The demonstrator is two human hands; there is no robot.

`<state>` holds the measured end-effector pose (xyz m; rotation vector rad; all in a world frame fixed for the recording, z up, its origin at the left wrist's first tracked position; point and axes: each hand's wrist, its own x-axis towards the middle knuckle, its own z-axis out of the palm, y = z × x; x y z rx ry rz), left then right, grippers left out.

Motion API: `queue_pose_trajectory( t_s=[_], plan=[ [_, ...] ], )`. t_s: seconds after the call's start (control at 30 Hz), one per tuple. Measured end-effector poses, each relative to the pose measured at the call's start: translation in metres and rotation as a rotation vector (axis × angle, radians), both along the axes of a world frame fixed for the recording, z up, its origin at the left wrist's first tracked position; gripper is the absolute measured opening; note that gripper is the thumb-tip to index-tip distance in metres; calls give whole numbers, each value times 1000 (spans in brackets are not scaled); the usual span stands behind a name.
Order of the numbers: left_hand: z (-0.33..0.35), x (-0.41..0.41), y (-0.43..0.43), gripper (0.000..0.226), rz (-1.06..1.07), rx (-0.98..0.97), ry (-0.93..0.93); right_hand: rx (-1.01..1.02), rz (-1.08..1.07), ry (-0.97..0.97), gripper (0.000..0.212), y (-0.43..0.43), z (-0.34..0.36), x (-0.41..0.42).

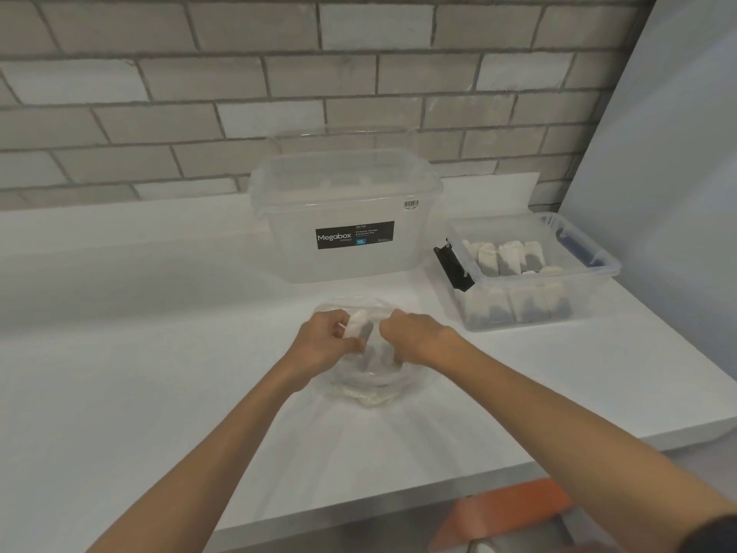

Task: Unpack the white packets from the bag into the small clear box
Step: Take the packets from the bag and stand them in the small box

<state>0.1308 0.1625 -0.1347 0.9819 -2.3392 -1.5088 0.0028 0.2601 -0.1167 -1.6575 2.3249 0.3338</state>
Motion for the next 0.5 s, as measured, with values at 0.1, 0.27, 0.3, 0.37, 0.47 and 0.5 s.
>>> queue_pose_trajectory(
  t_s=[0.1,0.27,0.3,0.37,0.47,0.5],
  plan=[
    [1,4,-2,25,30,127,57,52,28,77,29,-3,-7,6],
    [1,7,-4,29,30,226,124,5,29,122,10,0,-8,2],
    [1,8,-5,30,31,243,139,-20,18,119,17,1,-9,1],
    [2,9,-5,29,46,269,169,-67,0,78,24,4,-12,-2],
    [5,11,-7,26,92,286,220,-316,-81,-120,11,11,-13,-7],
    [5,12,-8,25,103,277,225,-438,-135,-226,11,14,-13,-9]
  ],
)
